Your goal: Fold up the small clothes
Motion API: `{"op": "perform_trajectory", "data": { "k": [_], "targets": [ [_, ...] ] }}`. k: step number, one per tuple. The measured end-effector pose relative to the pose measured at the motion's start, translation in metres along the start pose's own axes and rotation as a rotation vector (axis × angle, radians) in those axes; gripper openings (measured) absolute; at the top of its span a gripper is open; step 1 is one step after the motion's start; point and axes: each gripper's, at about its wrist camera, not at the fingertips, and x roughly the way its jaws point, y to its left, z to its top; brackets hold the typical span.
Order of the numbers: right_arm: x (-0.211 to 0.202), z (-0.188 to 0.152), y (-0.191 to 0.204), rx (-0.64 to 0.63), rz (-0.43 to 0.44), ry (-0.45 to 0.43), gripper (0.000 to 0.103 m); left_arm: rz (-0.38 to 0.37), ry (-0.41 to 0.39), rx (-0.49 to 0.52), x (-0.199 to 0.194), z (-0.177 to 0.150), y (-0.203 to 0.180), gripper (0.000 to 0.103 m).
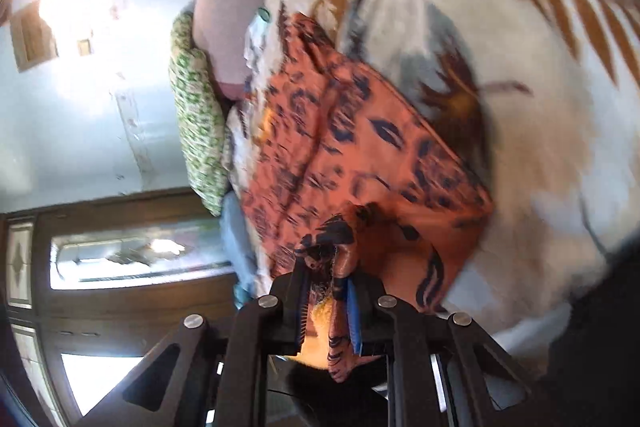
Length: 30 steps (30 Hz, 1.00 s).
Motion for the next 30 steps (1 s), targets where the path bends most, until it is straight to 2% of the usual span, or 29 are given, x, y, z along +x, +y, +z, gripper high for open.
{"op": "perform_trajectory", "data": {
  "k": [4,8,9,13,18,19,21,22,23,24,26,28,30],
  "targets": [
    [0.016,0.038,0.022,0.014,0.027,-0.050,0.017,-0.017,0.002,-0.018,0.022,0.040,0.001,0.006],
    [0.042,0.083,0.045,0.029,0.043,-0.098,0.017,-0.040,0.030,-0.094,0.059,0.088,0.014,0.006],
    [0.048,0.094,0.049,0.032,0.059,-0.131,0.017,-0.039,0.036,-0.110,0.069,0.099,0.017,0.006],
    [0.084,0.151,0.066,0.065,0.077,-0.175,0.017,-0.011,0.038,-0.168,0.113,0.145,0.030,0.006],
    [0.132,0.212,0.064,0.121,0.102,-0.195,0.017,0.000,0.024,-0.228,0.166,0.187,0.055,0.006],
    [0.140,0.221,0.062,0.126,0.103,-0.193,0.020,0.010,0.018,-0.238,0.174,0.191,0.059,0.006],
    [0.158,0.234,0.054,0.159,0.044,-0.161,0.024,0.060,0.026,-0.284,0.191,0.196,0.071,0.008],
    [0.166,0.238,0.049,0.176,0.015,-0.135,0.035,0.068,0.020,-0.308,0.196,0.196,0.077,0.010],
    [0.172,0.242,0.045,0.188,0.001,-0.114,0.058,0.064,0.002,-0.333,0.199,0.196,0.083,0.018],
    [0.174,0.246,0.042,0.198,0.012,-0.107,0.065,0.063,-0.027,-0.356,0.198,0.194,0.088,0.031],
    [0.166,0.249,0.042,0.187,0.035,-0.135,0.066,0.069,-0.110,-0.369,0.189,0.189,0.093,0.042],
    [0.149,0.247,0.051,0.126,0.028,-0.204,0.066,0.112,-0.191,-0.363,0.173,0.185,0.092,0.042],
    [0.141,0.239,0.071,0.021,0.017,-0.233,0.066,0.113,-0.220,-0.337,0.160,0.186,0.084,0.043]
  ]
}}
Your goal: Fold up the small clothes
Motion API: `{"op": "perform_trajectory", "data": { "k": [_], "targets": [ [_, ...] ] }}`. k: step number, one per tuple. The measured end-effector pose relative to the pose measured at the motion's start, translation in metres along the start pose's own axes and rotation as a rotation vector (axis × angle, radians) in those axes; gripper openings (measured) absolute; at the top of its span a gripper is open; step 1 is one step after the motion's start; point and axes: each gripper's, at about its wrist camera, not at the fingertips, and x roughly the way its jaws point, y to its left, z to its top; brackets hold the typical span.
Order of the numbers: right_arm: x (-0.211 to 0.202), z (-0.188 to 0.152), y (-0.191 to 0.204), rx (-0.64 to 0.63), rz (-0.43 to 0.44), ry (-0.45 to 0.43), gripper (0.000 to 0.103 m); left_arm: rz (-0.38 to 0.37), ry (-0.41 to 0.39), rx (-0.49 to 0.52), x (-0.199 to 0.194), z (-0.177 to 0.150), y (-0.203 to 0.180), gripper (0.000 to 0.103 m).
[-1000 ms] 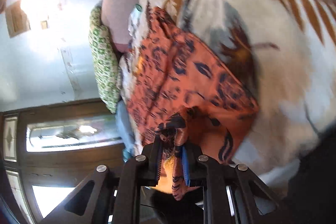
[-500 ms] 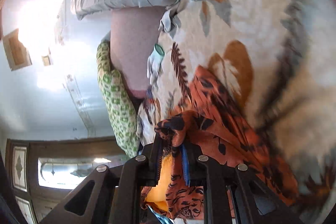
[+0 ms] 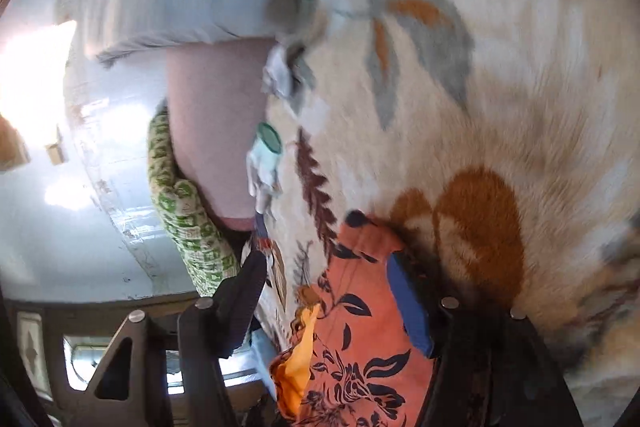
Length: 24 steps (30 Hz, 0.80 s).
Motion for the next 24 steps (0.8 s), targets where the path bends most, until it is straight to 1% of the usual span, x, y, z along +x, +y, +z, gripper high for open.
{"op": "perform_trajectory", "data": {
  "k": [1,2,3,4,6,7,8,9,11,13,14,15,17,19,21,24],
  "targets": [
    [0.001,-0.008,0.015,-0.076,-0.010,0.018,0.066,-0.014,-0.005,0.029,-0.007,-0.001,-0.008,0.045],
    [0.003,-0.019,0.028,-0.144,-0.013,0.041,0.067,-0.010,-0.008,0.060,-0.014,-0.005,-0.016,0.050],
    [0.009,-0.035,0.046,-0.228,-0.019,0.072,0.067,0.010,-0.007,0.083,-0.020,-0.010,-0.024,0.055],
    [0.017,-0.052,0.062,-0.308,-0.030,0.107,0.067,0.028,-0.004,0.098,-0.025,-0.019,-0.030,0.055],
    [0.039,-0.090,0.088,-0.429,-0.033,0.204,0.067,0.014,0.000,0.114,-0.032,-0.037,-0.035,0.055],
    [0.050,-0.108,0.095,-0.459,-0.021,0.253,0.067,0.017,-0.001,0.119,-0.037,-0.050,-0.035,0.055],
    [0.063,-0.128,0.101,-0.485,-0.011,0.310,0.067,0.027,-0.012,0.121,-0.041,-0.061,-0.032,0.055],
    [0.072,-0.145,0.103,-0.506,-0.008,0.349,0.067,0.042,-0.032,0.118,-0.045,-0.075,-0.027,0.055],
    [0.093,-0.181,0.108,-0.583,-0.040,0.419,0.067,0.098,-0.037,0.084,-0.046,-0.098,-0.009,0.055],
    [0.114,-0.215,0.115,-0.667,-0.075,0.489,0.066,0.105,-0.017,0.056,-0.040,-0.101,0.002,0.055],
    [0.121,-0.230,0.118,-0.706,-0.083,0.512,0.066,0.111,-0.003,0.059,-0.036,-0.099,0.004,0.055],
    [0.125,-0.245,0.122,-0.761,-0.098,0.520,0.066,0.129,-0.007,0.066,-0.034,-0.097,0.006,0.055],
    [0.134,-0.272,0.135,-0.893,-0.125,0.515,0.066,0.207,-0.025,0.103,-0.030,-0.096,0.010,0.055],
    [0.145,-0.295,0.151,-0.984,-0.134,0.532,0.066,0.281,-0.003,0.121,-0.017,-0.095,0.017,0.055],
    [0.156,-0.315,0.161,-1.071,-0.167,0.537,0.066,0.279,0.037,0.111,-0.006,-0.093,0.025,0.055],
    [0.177,-0.340,0.168,-1.196,-0.234,0.539,0.066,0.289,0.029,0.130,-0.003,-0.090,0.024,0.055]
  ]
}}
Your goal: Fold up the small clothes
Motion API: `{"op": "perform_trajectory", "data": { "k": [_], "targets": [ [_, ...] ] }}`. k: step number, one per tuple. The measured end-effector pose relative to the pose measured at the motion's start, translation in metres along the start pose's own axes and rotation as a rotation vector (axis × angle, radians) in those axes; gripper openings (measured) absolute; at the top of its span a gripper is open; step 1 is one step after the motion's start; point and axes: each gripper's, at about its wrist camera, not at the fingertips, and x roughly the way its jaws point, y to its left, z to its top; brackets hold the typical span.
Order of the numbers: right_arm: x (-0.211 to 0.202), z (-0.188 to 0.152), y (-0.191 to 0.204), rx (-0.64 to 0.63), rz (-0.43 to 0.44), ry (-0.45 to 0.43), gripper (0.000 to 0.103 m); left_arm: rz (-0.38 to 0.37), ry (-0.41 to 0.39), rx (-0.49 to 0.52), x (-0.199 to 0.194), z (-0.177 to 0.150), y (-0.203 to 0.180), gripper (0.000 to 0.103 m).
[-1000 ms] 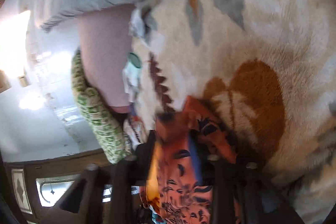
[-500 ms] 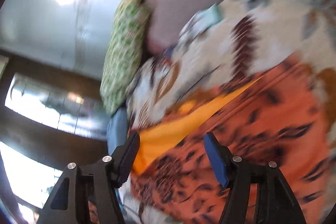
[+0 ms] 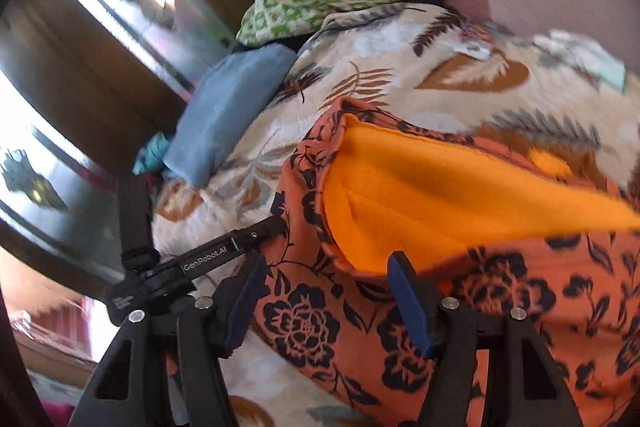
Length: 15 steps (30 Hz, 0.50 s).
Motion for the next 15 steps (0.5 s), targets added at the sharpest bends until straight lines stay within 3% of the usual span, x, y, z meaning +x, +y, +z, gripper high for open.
{"op": "perform_trajectory", "data": {
  "k": [4,5,8,12,15],
  "targets": [
    [0.029,0.004,0.007,-0.065,-0.079,0.082,0.062,-0.016,0.008,-0.034,0.004,0.005,0.005,0.055],
    [0.036,0.004,0.009,-0.084,-0.114,0.101,0.043,-0.022,0.010,-0.045,0.005,0.006,0.006,0.055],
    [0.049,0.011,-0.002,-0.048,-0.262,0.162,0.019,-0.028,0.010,-0.062,0.006,0.010,0.007,0.055],
    [0.042,0.045,-0.028,-0.029,-0.473,0.080,0.014,-0.023,0.003,-0.058,0.005,0.010,0.004,0.055],
    [0.035,0.081,-0.057,0.080,-0.436,-0.009,0.014,-0.008,0.001,-0.050,0.009,0.012,0.002,0.055]
  ]
}}
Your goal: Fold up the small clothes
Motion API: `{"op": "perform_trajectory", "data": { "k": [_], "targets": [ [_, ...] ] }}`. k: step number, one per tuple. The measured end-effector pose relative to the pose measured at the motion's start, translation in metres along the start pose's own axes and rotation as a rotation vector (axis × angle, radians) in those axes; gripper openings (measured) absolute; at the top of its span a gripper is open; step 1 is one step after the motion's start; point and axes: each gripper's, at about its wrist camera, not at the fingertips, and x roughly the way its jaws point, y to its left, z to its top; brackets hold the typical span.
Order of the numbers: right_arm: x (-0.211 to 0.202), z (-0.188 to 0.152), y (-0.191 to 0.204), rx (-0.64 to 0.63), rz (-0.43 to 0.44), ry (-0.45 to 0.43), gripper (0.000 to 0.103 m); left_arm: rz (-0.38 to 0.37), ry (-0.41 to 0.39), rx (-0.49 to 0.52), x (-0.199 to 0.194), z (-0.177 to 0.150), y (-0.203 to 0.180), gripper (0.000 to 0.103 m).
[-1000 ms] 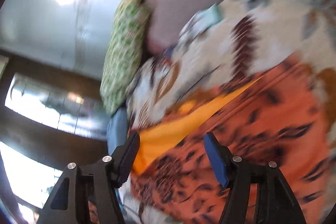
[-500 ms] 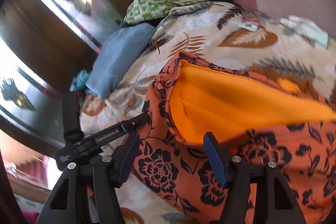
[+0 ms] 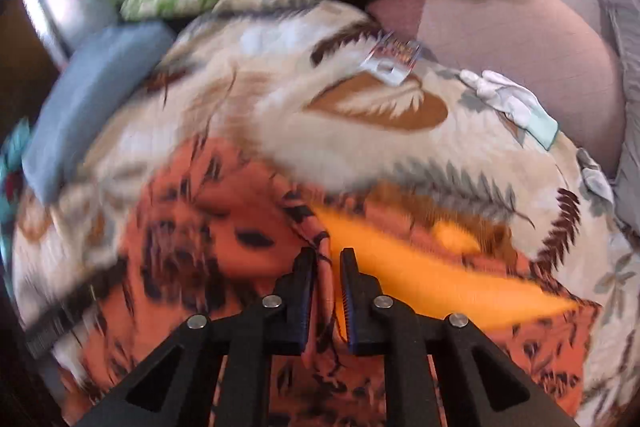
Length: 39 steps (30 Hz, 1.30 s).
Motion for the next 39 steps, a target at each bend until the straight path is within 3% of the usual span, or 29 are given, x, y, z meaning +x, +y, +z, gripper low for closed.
{"op": "perform_trajectory", "data": {
  "k": [3,6,9,13,17,21,27,30,35,39],
  "targets": [
    [0.002,0.027,-0.037,0.179,0.056,-0.048,0.015,0.018,-0.017,0.020,0.001,0.002,-0.003,0.055],
    [-0.016,0.024,-0.068,0.356,0.125,-0.110,0.015,0.022,-0.042,0.037,-0.003,0.003,-0.004,0.055],
    [-0.043,0.002,-0.084,0.335,0.159,-0.114,0.015,0.039,-0.128,0.080,-0.020,0.004,-0.012,0.055],
    [-0.063,-0.042,-0.099,0.326,0.195,-0.066,0.015,-0.018,-0.208,0.201,-0.038,-0.006,-0.039,0.055],
    [-0.050,-0.079,-0.110,0.339,0.146,-0.015,0.015,-0.055,-0.099,0.295,-0.016,-0.023,-0.064,0.055],
    [-0.004,-0.096,-0.105,0.315,0.108,0.136,0.015,0.035,-0.058,0.370,0.004,-0.033,-0.074,0.055],
    [0.013,-0.074,-0.135,0.409,0.008,-0.022,0.016,0.122,-0.056,0.373,0.015,-0.029,-0.067,0.055],
    [-0.002,-0.069,-0.154,0.497,0.214,-0.068,0.016,0.114,-0.058,0.354,0.015,-0.026,-0.064,0.055],
    [-0.030,-0.073,-0.150,0.477,0.451,-0.024,0.018,0.133,-0.062,0.368,0.017,-0.029,-0.070,0.055],
    [-0.036,-0.065,-0.128,0.434,0.538,-0.016,0.018,0.135,-0.060,0.375,0.014,-0.032,-0.070,0.055]
  ]
}}
